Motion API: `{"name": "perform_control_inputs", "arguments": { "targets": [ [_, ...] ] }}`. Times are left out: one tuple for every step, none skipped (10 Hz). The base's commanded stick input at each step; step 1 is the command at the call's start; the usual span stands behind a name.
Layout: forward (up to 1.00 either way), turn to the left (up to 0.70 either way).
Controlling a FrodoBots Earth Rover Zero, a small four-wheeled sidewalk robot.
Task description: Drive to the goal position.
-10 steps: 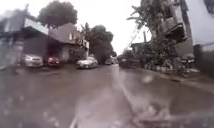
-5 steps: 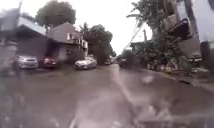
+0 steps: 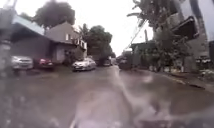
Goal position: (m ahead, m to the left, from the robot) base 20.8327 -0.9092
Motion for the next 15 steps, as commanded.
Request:
{"name": "perform_control_inputs", "arguments": {
  "targets": [
    [1.0, 0.0],
    [1.0, 0.0],
    [1.0, 0.0],
    [1.0, 0.0],
    [1.0, 0.0],
    [1.0, 0.0],
    [1.0, 0.0],
    [1.0, 0.0],
    [1.0, 0.0],
    [1.0, 0.0],
    [1.0, 0.0],
    [1.0, 0.0],
    [1.0, 0.0],
    [1.0, 0.0],
    [1.0, 0.0]
  ]
}}
